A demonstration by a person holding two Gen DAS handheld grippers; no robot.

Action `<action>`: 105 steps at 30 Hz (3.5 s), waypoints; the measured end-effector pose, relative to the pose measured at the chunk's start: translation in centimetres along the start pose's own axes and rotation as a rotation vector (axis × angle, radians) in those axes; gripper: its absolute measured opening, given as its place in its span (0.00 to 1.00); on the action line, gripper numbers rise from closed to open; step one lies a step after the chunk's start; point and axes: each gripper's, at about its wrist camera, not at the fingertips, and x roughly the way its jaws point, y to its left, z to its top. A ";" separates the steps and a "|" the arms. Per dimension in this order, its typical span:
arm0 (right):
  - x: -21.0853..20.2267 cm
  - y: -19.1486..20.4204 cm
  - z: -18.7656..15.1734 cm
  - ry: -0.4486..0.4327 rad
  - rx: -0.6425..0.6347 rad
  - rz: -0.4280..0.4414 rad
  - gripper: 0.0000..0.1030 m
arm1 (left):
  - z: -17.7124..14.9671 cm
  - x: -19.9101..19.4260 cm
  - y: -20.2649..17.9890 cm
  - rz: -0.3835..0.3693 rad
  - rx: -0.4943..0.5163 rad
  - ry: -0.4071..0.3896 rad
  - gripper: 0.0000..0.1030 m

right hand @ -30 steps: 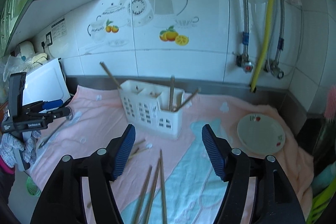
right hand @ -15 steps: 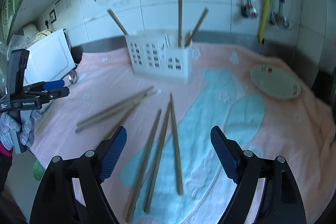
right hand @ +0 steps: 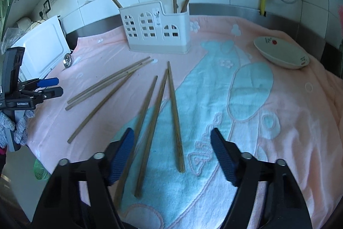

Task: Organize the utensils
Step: 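Move both open tools down to the loose chopsticks on the towel, then close the left tool on a wooden chopstick while the right tool grasps another chopstick, then lift the chopstick upright with the left tool while the right tool raises its chopstick toward the holder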

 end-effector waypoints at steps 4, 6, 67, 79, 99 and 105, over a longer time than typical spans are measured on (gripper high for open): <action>0.9 0.1 -0.1 0.018 0.003 0.001 0.50 | -0.1 0.0 0.2 0.006 -0.004 0.006 0.81; 1.5 0.2 0.0 0.029 0.000 0.003 0.43 | -0.1 0.0 0.3 0.008 -0.007 0.011 0.76; 1.8 0.4 0.1 -0.002 -0.021 -0.046 0.07 | 2.3 2.6 -0.3 -0.036 0.016 0.041 0.05; -1.8 1.5 5.5 -0.141 -0.055 -0.047 0.07 | 5.9 -2.0 -1.3 -0.074 0.004 -0.111 0.05; -4.6 3.4 15.2 -0.218 -0.153 -0.045 0.07 | 11.7 -2.9 -1.8 -0.094 0.010 -0.149 0.05; -6.3 3.8 18.8 -0.235 -0.170 -0.033 0.07 | 13.7 -3.3 -2.4 -0.098 0.031 -0.157 0.05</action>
